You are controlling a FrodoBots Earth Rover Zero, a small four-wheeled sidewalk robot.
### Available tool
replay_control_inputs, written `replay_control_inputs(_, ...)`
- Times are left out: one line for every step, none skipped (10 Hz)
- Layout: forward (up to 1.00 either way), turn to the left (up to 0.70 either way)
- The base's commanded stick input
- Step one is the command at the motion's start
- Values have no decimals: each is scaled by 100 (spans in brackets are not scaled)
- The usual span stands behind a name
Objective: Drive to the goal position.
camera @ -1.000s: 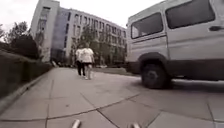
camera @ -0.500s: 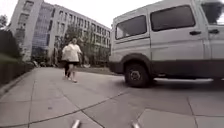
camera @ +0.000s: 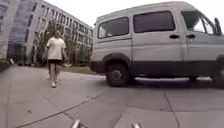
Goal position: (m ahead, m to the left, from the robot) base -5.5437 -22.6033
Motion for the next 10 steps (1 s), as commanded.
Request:
replay_control_inputs(0,-70)
replay_control_inputs(0,-70)
replay_control_inputs(0,-70)
replay_control_inputs(0,-70)
replay_control_inputs(0,-70)
replay_control_inputs(0,-70)
replay_control_inputs(0,-70)
replay_control_inputs(0,-70)
replay_control_inputs(0,-70)
replay_control_inputs(0,-70)
